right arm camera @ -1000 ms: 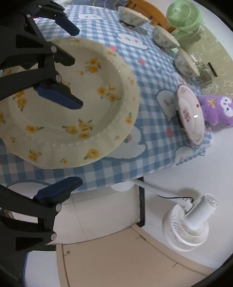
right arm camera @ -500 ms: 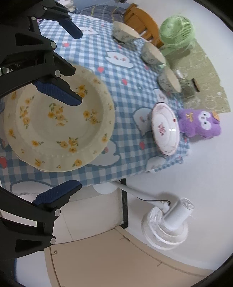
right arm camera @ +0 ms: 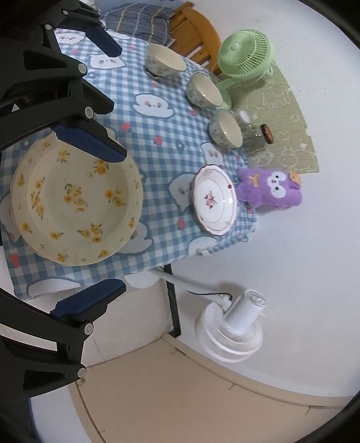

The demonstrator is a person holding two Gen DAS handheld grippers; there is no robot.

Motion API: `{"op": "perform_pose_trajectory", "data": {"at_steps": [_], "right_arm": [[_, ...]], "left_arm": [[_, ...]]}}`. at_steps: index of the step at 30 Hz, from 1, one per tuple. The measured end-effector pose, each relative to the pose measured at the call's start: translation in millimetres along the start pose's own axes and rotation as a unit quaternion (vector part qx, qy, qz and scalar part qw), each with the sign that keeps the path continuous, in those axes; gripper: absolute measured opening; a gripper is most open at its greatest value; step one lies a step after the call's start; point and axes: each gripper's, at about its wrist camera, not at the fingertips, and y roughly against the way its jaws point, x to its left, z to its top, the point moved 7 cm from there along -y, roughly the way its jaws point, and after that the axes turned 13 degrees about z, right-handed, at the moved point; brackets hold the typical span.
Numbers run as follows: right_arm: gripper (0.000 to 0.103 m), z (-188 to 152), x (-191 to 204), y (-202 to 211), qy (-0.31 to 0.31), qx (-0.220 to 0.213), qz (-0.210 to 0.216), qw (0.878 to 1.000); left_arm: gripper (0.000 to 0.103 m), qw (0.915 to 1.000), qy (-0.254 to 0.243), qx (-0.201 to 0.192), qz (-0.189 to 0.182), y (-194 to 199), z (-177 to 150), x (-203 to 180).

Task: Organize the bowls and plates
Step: 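Move both grippers to the red-patterned white plate beside the purple plush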

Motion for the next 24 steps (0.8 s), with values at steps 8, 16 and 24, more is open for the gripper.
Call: {"op": "perform_pose_trajectory", "data": {"at_steps": [8, 16, 24], "right_arm": [[0.088, 18.3, 18.9, 20.8, -0.008, -0.029, 0.004, 1.0], [0.088, 36.1, 38.7, 35.3, 0.02, -0.061, -0.015, 0.998], [0.088, 53.6, 63.5, 31.8, 0.052, -0.053, 0.008, 0.997]], "left_arm": [[0.094, 0.9998, 0.01, -0.013, -0.009, 13.8, 24.1, 18.8], [0.094, 0.9992, 0.001, -0.035, -0.02, 22.8, 44.2, 30.2], [0.094, 0.999, -0.002, -0.037, -0.025, 24.0, 59.5, 29.6]]}}
